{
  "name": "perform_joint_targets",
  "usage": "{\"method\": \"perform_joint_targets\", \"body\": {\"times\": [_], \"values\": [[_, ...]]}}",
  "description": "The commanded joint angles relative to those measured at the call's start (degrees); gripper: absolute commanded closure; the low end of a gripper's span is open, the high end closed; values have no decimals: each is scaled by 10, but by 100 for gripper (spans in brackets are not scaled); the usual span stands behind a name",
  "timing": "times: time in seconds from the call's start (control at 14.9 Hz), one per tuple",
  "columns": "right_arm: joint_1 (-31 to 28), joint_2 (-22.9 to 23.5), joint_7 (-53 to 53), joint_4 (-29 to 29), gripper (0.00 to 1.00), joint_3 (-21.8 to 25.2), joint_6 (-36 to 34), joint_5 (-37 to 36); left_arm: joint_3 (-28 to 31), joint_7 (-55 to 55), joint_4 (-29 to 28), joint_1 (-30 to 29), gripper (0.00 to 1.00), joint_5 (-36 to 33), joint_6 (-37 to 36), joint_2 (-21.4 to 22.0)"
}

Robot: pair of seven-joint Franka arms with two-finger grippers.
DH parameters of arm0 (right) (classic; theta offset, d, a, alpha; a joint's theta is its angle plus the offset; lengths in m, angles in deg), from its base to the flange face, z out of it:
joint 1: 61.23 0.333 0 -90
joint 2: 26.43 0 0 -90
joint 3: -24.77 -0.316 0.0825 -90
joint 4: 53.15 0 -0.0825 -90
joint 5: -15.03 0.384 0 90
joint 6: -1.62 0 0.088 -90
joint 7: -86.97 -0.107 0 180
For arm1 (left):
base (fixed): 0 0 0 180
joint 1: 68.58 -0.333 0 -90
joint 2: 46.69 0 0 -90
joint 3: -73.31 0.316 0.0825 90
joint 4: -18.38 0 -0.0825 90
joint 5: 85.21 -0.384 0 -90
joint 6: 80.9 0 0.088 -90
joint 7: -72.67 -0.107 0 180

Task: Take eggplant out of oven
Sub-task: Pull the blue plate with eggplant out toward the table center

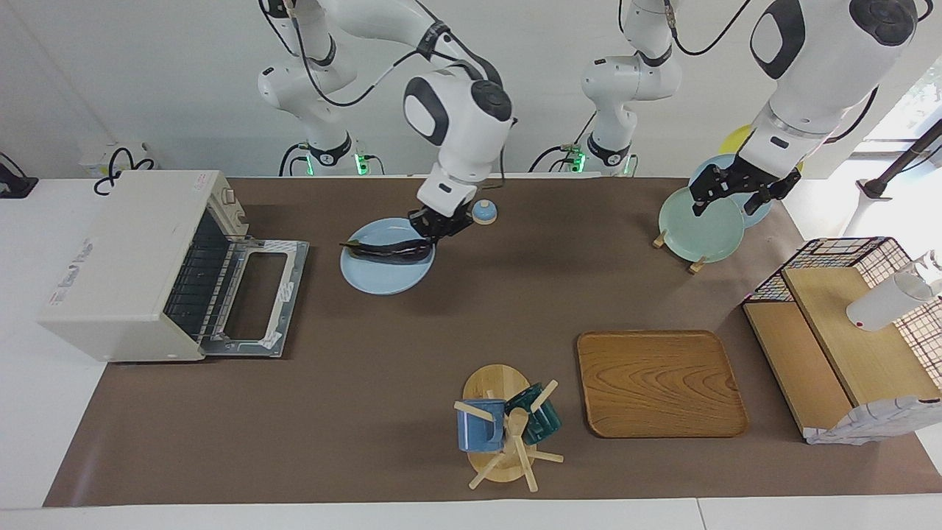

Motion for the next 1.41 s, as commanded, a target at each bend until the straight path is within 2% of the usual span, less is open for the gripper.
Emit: {"method": "perform_joint_targets", "body": {"times": [0.0,0.13,0.34,0.74,0.81,0.87,0.94,1.14,1.28,1.34], "values": [[11,108,-39,119,100,-15,16,28,0,-1,-12,-1,0,-12,8,13],[14,109,-52,113,100,-18,76,63,0,-2,-12,-3,0,-11,8,13],[19,118,-52,70,100,-28,154,67,0,-2,-12,-3,0,-11,10,13],[29,120,-83,1,100,-29,246,97,1,-1,-12,-4,0,-11,11,13],[27,120,-85,0,100,-29,252,102,1,-1,-12,-6,0,-11,11,13],[19,121,-84,4,89,-29,255,128,0,-2,-12,-10,0,-11,11,13],[14,121,-81,14,86,-28,256,164,0,-2,-13,-11,0,-11,12,13],[16,121,-81,37,69,-28,259,169,0,-2,-13,-11,0,-11,14,13],[6,103,-70,38,70,-21,214,154,0,-1,-14,-11,0,-9,18,13],[-9,90,-55,38,75,-22,183,130,0,4,-14,-11,0,-9,22,13]]}}
